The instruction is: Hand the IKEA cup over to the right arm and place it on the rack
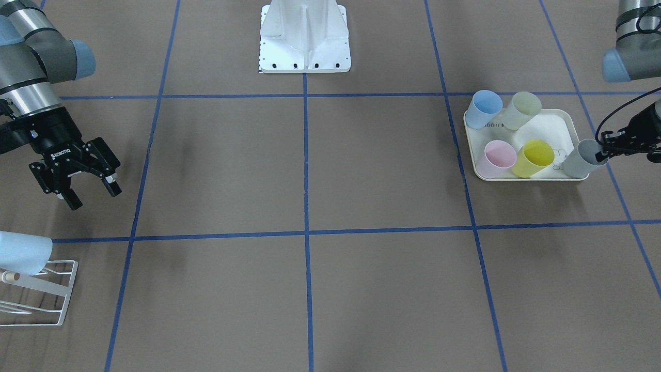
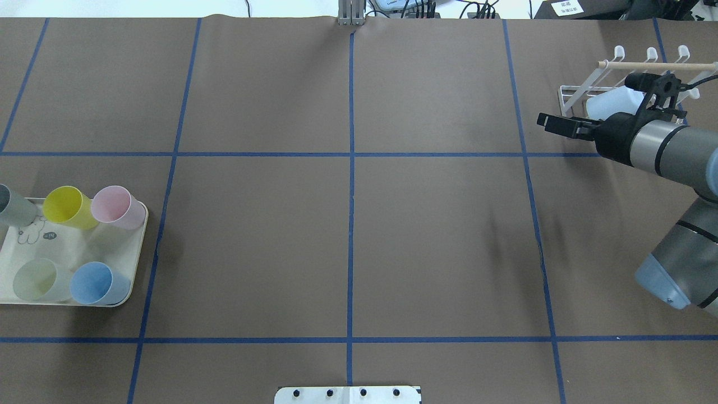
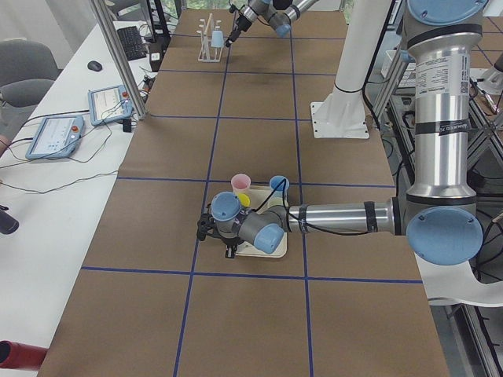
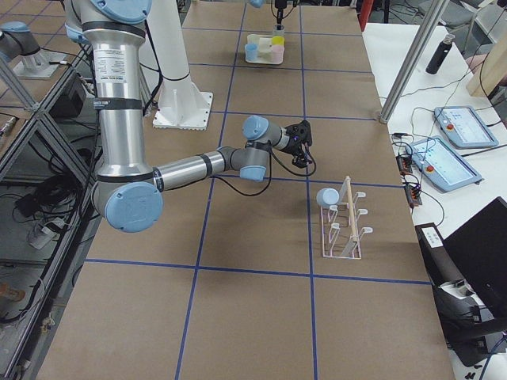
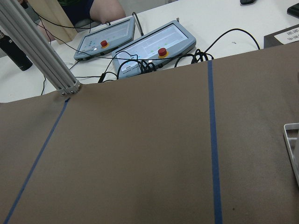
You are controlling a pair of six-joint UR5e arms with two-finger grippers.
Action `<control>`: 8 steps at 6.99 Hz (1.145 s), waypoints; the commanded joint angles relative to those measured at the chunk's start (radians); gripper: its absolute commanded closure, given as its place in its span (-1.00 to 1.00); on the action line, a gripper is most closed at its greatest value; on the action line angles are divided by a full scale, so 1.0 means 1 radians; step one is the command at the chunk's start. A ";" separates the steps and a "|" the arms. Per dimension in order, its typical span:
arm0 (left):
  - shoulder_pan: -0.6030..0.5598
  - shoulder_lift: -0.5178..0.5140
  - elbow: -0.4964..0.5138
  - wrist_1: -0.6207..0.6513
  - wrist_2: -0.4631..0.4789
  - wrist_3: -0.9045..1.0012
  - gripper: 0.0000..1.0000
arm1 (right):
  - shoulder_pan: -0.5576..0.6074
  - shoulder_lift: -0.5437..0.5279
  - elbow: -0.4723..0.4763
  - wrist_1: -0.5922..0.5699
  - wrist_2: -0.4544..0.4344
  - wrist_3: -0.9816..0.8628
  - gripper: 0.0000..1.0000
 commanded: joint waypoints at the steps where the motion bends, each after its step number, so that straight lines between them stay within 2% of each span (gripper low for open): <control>1: -0.078 0.066 -0.132 0.003 -0.084 0.000 1.00 | -0.001 0.009 0.003 -0.003 -0.001 0.000 -0.98; 2: -0.151 0.079 -0.209 0.012 -0.089 -0.032 1.00 | -0.009 0.011 0.006 -0.001 -0.001 0.000 -0.98; 4: -0.151 0.038 -0.266 0.013 -0.098 -0.170 1.00 | -0.021 0.019 0.010 -0.001 -0.001 0.000 -0.98; 5: -0.148 0.024 -0.319 0.001 -0.100 -0.322 1.00 | -0.050 0.031 0.018 -0.001 0.000 0.041 -0.98; 7: -0.127 -0.092 -0.338 -0.063 -0.257 -0.661 1.00 | -0.111 0.095 0.057 -0.003 0.011 0.188 -0.98; 8: -0.069 -0.205 -0.326 -0.097 -0.258 -0.863 1.00 | -0.121 0.097 0.105 -0.001 0.040 0.245 -0.98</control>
